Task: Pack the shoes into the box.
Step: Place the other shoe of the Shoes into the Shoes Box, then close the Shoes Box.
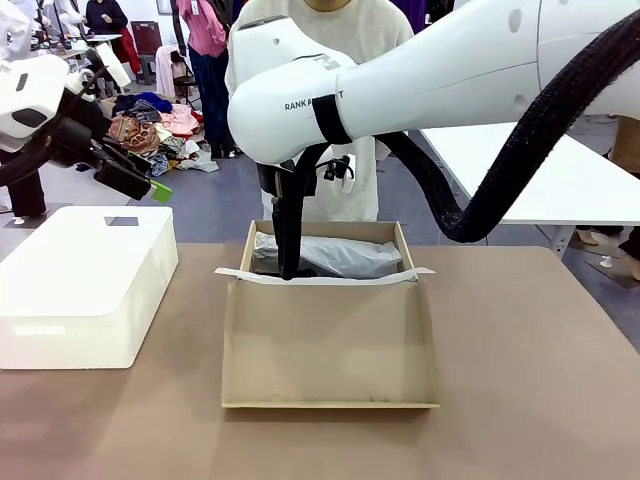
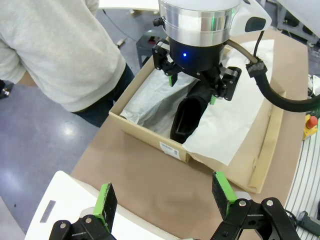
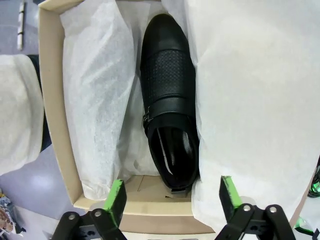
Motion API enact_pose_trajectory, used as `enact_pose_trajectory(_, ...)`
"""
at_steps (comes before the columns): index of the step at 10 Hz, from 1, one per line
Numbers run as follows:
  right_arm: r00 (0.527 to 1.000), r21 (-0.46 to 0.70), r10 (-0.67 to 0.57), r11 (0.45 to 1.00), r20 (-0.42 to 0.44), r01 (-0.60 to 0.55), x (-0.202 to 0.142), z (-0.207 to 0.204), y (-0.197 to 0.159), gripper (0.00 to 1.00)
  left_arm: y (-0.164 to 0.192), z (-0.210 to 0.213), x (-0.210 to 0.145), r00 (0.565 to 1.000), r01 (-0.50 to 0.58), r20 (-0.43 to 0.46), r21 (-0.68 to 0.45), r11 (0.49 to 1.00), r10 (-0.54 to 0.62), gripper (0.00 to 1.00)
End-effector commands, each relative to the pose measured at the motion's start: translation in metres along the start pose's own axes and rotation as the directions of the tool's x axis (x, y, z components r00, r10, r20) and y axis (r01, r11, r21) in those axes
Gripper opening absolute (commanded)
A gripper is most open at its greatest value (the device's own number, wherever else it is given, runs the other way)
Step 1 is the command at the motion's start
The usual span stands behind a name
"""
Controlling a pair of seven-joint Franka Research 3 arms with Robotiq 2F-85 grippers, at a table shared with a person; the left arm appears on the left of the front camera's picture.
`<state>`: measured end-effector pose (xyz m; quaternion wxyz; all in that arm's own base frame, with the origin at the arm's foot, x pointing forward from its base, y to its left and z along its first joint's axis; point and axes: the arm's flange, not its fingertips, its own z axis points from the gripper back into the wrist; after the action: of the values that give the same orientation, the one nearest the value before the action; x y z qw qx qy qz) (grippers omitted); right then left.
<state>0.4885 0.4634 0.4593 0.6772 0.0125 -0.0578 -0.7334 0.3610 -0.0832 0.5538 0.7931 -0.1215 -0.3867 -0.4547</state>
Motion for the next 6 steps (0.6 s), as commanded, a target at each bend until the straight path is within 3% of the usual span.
enact_pose_trajectory(1, 1.000, -0.026, -0.008, 1.000, -0.003, 0.008, 0.0030, 0.0056, -0.0043, 1.00, 0.0004, -0.0002, -0.0021, 1.000, 0.007, 0.015, -0.013, 1.000, -0.006, 1.00)
enact_pose_trajectory(6, 1.000, -0.001, 0.002, 1.000, 0.002, -0.002, -0.0001, 0.0002, -0.0005, 1.00, 0.0004, -0.0002, -0.0021, 1.000, 0.007, 0.015, -0.013, 1.000, -0.006, 1.00)
